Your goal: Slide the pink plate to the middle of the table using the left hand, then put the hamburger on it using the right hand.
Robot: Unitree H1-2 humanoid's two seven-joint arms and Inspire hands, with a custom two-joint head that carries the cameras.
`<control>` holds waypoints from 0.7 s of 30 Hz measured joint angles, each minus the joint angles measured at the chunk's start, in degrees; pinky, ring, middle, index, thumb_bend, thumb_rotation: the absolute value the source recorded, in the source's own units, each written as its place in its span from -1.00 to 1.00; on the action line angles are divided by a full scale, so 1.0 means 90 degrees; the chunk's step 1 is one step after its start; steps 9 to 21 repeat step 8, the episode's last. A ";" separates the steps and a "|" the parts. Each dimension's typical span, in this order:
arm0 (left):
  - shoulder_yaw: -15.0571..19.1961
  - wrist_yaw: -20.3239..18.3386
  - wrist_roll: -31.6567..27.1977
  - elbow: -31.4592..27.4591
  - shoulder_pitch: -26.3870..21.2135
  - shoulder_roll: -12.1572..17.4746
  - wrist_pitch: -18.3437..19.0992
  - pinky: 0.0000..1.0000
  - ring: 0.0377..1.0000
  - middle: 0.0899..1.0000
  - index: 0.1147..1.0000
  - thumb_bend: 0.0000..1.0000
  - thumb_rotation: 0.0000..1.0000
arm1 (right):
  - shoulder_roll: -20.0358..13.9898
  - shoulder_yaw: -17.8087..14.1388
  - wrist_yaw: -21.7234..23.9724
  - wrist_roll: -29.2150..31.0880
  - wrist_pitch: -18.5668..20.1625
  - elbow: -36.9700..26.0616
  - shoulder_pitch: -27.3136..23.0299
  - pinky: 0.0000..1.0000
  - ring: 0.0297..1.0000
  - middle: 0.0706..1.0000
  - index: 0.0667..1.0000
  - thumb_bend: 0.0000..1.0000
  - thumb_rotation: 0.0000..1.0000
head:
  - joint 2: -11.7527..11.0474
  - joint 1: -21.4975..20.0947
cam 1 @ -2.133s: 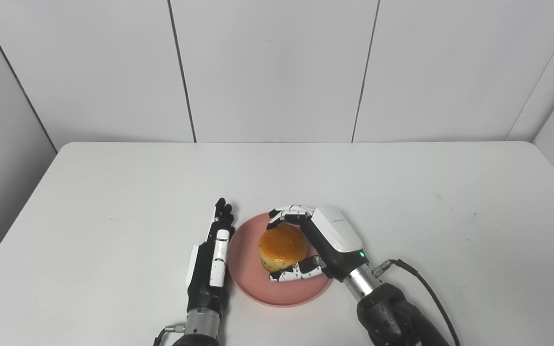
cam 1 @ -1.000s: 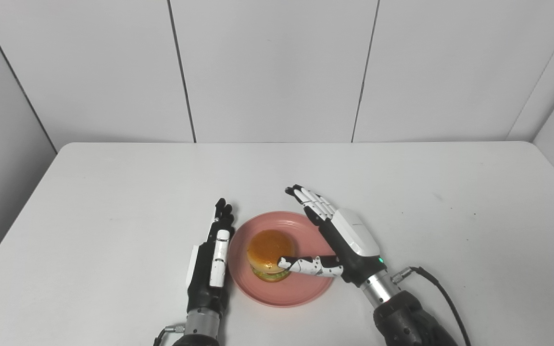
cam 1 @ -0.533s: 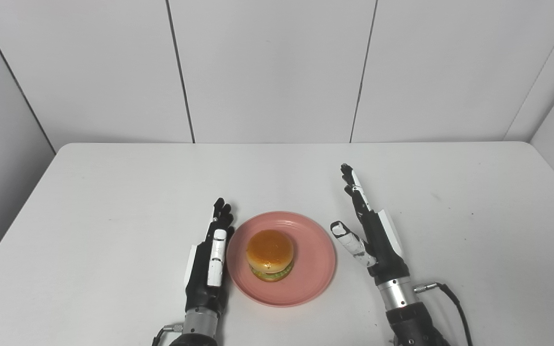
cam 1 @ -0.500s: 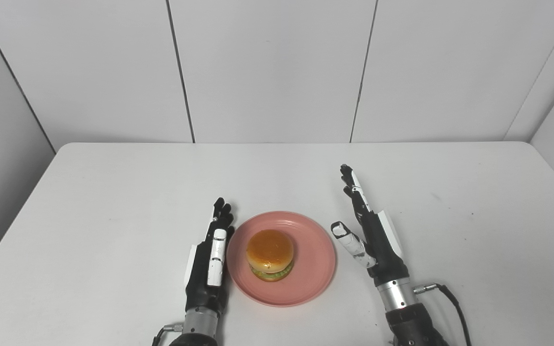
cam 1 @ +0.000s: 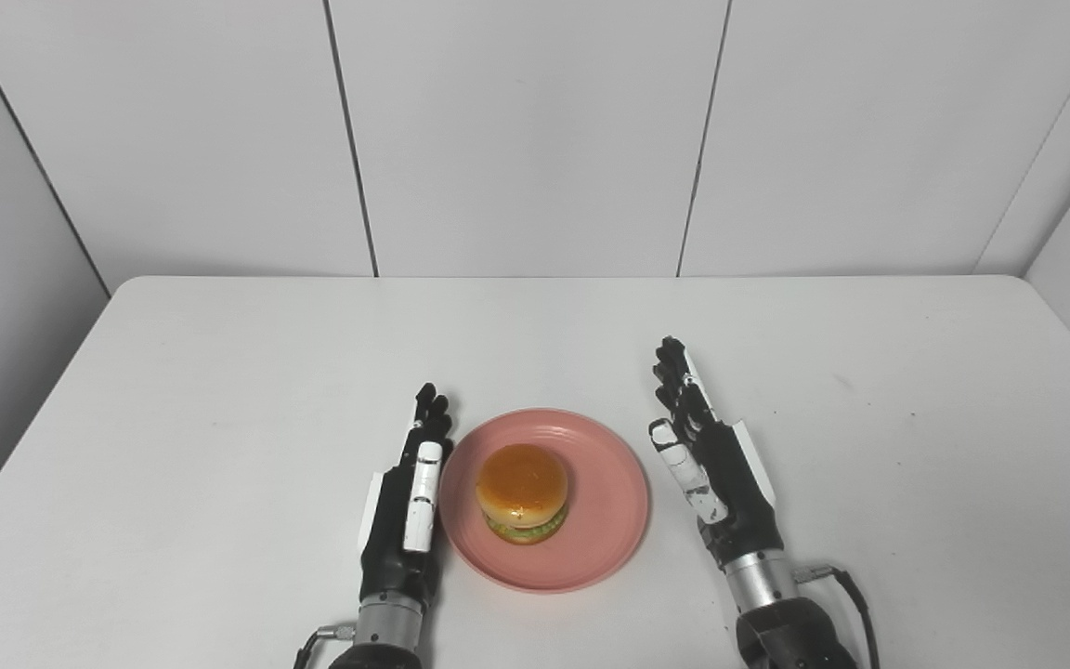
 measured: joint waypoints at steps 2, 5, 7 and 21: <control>-0.0001 0.0000 -0.0001 0.0000 0.0000 0.0003 -0.0001 1.00 1.00 1.00 1.00 0.08 1.00 | 0.0069 -0.0039 0.0008 0.0098 0.0106 -0.0027 0.0022 1.00 1.00 1.00 1.00 0.19 0.74 | 0.0000 0.0000; -0.0001 -0.0002 -0.0005 0.0000 -0.0003 0.0007 0.0000 1.00 1.00 1.00 1.00 0.06 1.00 | 0.0133 -0.0120 0.0004 0.0166 0.0275 -0.0037 0.0027 1.00 1.00 1.00 1.00 0.18 0.76 | 0.0020 -0.0010; 0.0000 -0.0008 -0.0066 -0.0001 -0.0004 0.0017 0.0000 1.00 1.00 1.00 1.00 0.05 1.00 | 0.0186 -0.0209 -0.0025 0.0195 0.0378 -0.0040 0.0026 1.00 1.00 1.00 1.00 0.16 0.82 | 0.0010 0.0000; 0.0001 -0.0010 -0.0110 -0.0002 -0.0006 0.0028 0.0000 1.00 1.00 1.00 1.00 0.04 1.00 | 0.0210 -0.0245 -0.0065 0.0194 0.0385 -0.0039 0.0027 1.00 1.00 1.00 1.00 0.17 0.86 | 0.0010 0.0000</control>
